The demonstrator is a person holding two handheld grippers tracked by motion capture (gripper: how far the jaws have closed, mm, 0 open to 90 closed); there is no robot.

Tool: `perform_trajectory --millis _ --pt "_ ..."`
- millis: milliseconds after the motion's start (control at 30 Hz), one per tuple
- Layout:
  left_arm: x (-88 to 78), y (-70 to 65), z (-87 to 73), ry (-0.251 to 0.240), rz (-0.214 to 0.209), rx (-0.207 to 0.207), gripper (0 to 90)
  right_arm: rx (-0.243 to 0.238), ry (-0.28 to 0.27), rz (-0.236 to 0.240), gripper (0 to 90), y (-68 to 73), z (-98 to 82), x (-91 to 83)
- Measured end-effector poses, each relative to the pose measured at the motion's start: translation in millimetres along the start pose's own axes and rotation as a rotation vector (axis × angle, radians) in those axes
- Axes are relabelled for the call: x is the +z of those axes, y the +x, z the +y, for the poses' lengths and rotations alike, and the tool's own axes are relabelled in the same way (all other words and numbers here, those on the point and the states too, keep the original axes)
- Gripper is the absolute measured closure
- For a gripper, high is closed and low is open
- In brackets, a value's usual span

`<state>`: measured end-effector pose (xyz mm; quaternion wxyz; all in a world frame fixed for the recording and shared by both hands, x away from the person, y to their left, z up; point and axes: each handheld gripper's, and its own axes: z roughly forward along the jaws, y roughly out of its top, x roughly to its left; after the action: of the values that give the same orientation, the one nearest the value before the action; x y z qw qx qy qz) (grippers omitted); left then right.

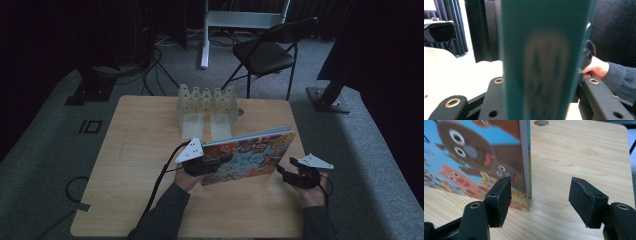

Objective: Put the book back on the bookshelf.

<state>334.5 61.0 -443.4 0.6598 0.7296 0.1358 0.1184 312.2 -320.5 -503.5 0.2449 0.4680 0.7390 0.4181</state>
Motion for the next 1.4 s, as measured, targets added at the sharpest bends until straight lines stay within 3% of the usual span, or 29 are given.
perform_trajectory --millis 267,633,833,1000,1167,1400 --pt "3.0 5.3 -12.9 0.016 0.005 -0.029 59.1 0.006 0.021 -0.004 34.3 -2.7 -10.9 6.4" --pt "5.1 8.9 -29.0 0.029 -0.044 -0.061 67.3 0.002 0.046 -0.011 34.3 -3.5 -17.7 12.9" --pt "5.7 1.5 -29.0 0.035 -0.048 -0.007 77.6 0.011 0.048 -0.012 34.3 -5.6 -19.8 13.7" --pt "6.0 -2.3 -29.4 0.033 -0.045 0.009 78.3 0.014 0.051 -0.013 34.3 -6.7 -21.3 14.9" --pt "8.7 0.4 -36.3 0.017 -0.083 -0.053 71.5 0.017 0.061 -0.015 34.3 -8.0 -23.4 17.1" --pt "12.1 -2.0 -45.3 0.026 -0.064 -0.061 73.5 0.02 0.077 -0.018 34.4 -10.1 -26.4 20.2"
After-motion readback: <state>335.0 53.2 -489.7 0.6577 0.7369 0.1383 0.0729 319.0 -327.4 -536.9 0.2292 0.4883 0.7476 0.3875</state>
